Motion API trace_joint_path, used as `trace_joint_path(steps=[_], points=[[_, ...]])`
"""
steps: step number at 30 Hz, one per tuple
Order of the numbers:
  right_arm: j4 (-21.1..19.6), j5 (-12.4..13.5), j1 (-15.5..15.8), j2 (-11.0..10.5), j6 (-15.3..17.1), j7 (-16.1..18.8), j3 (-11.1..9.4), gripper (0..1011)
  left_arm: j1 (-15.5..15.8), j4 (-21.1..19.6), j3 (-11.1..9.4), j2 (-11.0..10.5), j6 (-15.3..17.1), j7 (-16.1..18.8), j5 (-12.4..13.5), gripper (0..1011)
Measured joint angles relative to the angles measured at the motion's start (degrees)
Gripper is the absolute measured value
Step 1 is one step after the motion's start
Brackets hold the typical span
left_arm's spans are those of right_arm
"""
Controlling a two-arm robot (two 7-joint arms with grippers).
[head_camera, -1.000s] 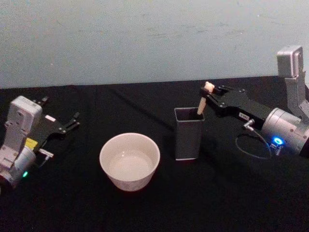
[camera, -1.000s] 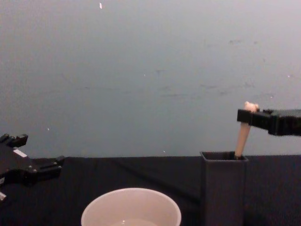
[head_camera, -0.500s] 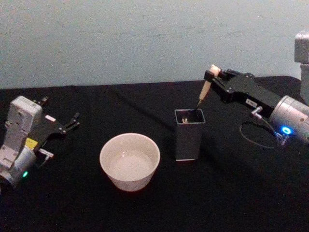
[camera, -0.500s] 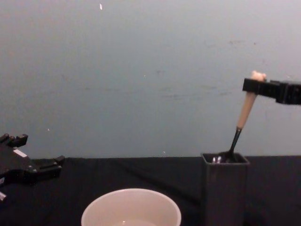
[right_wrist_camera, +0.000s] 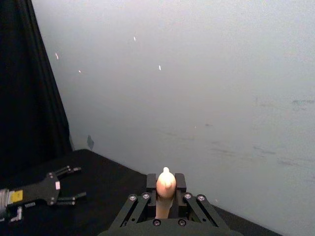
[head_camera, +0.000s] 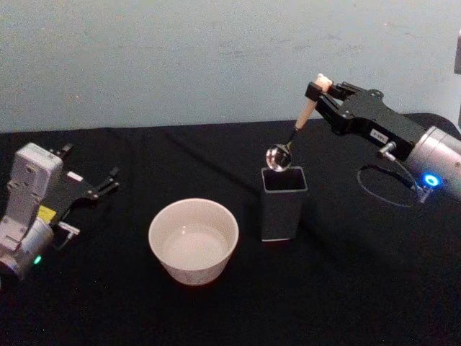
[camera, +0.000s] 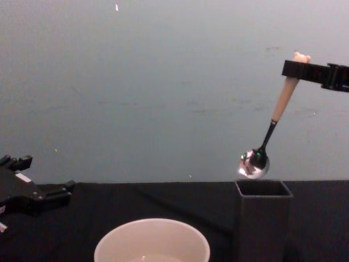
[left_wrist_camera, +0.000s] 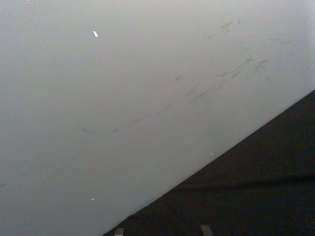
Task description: Pick up the stirring spoon with one hand, stir inside the cup, then place it back in its original position.
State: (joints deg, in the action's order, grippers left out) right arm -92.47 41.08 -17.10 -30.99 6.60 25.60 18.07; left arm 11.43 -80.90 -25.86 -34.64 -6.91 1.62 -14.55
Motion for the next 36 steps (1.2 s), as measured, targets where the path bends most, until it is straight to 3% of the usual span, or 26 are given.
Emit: trace_joint_path(steps=[9,21,22,36], points=[[-0.1,1.0,-1.3,0.7,0.3,-0.2,1.6,214,0.0,0.0,0.0,0.0,0.0,0.0,0.0,1001],[0.0,1.5,-3.1,2.4,0.8,1.1,6.0,214,0.0,0.0,0.0,0.0,0.0,0.0,0.0,1001],[0.2,1.4,-3.5,2.6,0.9,1.7,7.4,214,0.0,0.0,0.0,0.0,0.0,0.0,0.0,1001],[2.2,-2.9,-4.4,3.1,-0.6,4.3,12.9,214,0.0,0.0,0.0,0.0,0.0,0.0,0.0,1001]])
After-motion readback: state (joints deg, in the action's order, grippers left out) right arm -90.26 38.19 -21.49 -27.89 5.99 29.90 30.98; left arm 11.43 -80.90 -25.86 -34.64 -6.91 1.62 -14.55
